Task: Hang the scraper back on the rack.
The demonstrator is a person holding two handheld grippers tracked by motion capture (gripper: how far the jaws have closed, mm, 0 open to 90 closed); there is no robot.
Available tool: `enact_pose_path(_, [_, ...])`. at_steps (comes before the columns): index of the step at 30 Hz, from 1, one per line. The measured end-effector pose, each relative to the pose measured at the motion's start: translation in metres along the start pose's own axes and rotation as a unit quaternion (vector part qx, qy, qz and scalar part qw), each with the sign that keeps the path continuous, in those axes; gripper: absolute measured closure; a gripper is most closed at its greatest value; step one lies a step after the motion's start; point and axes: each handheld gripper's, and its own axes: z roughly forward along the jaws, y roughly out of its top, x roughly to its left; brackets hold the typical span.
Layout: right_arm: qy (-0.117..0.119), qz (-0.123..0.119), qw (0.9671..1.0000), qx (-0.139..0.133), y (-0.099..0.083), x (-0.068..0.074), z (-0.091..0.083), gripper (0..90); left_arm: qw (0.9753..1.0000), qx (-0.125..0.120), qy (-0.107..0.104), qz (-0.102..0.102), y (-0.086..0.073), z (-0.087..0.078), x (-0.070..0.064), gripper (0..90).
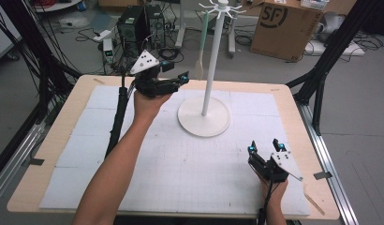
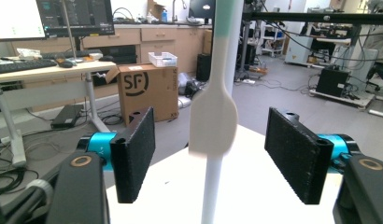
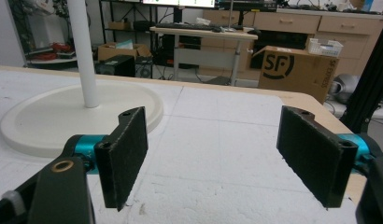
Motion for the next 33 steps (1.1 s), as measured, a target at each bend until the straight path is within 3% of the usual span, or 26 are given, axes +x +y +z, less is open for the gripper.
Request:
enact_pose_path(12, [-0.003, -0.001, 1.0, 0.001, 0.0, 0.001, 0.0, 23.8, 0.9997, -0.023, 0.001, 0.008, -0.029, -0.055, -0.004, 32.1])
enact_pose_path(16, [-0.003, -0.001, 1.0, 0.0, 0.0, 0.0, 0.0, 23.8, 0.9997, -0.016, 0.012, 0.016, -0.044, -0.07, -0.006, 32.1])
enact_pose_path(24, [-0.002, -0.002, 1.0, 0.0, 0.0, 0.0, 0.0, 23.7, 0.9994, -0.013, 0.033, 0.008, -0.079, -0.102, -0.001, 31.9])
enact_pose_path(33, [-0.002, -0.001, 1.0, 0.001, 0.0, 0.0, -0.001, 22.0, 0.9986, -0.012, 0.051, 0.008, -0.117, -0.135, -0.005, 31.4])
